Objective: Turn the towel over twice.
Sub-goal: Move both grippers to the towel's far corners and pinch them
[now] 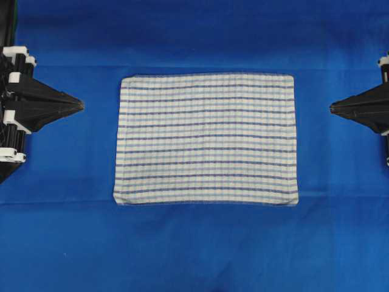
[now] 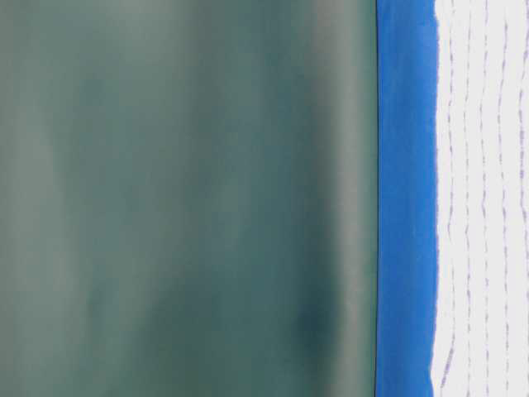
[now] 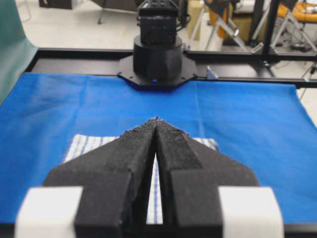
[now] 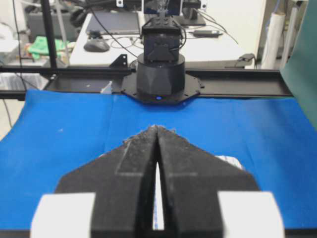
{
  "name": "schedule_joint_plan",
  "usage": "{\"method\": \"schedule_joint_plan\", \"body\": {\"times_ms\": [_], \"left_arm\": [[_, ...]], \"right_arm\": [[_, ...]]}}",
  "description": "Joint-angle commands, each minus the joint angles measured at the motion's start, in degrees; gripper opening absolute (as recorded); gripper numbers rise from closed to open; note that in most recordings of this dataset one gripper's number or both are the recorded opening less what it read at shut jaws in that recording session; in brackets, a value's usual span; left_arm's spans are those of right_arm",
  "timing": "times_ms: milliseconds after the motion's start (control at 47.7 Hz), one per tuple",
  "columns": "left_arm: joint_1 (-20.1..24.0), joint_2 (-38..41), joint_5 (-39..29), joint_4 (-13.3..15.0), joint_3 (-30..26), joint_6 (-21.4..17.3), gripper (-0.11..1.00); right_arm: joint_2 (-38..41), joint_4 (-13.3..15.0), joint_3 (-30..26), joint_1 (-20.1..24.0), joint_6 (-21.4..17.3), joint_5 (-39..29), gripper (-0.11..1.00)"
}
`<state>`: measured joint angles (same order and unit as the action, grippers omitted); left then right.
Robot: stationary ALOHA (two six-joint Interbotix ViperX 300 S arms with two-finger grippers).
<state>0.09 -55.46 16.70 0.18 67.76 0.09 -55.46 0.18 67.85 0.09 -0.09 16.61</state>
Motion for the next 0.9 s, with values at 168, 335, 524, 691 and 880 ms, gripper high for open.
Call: {"method": "schedule_joint_plan", "body": {"times_ms": [168, 335, 524, 691, 880], "left_arm": [[4.22, 1.49, -0.09, 1.23, -0.79, 0.26, 0.0], [9.4, 5.01, 0.18, 1.32, 0.0, 0.44, 0.0], [15.56, 12.66, 3.96, 1.58, 1.41, 0.62, 0.0], [20.3, 20.92, 7.91, 1.58, 1.93, 0.62, 0.22], [24.35, 30.94, 12.57, 1.58, 1.67, 0.62, 0.77]], "right_arm": [[1.58, -0.44, -2.64, -4.83, -1.41, -4.04, 0.0], [4.31, -0.35, -2.99, -9.4, -3.52, -6.15, 0.0], [10.11, -0.44, -2.81, -15.91, -5.54, -6.86, 0.0], [18.37, -0.44, -3.43, -21.53, -6.33, -9.05, 0.04], [29.53, -0.18, -4.22, -26.19, -6.33, -9.67, 0.59]]}}
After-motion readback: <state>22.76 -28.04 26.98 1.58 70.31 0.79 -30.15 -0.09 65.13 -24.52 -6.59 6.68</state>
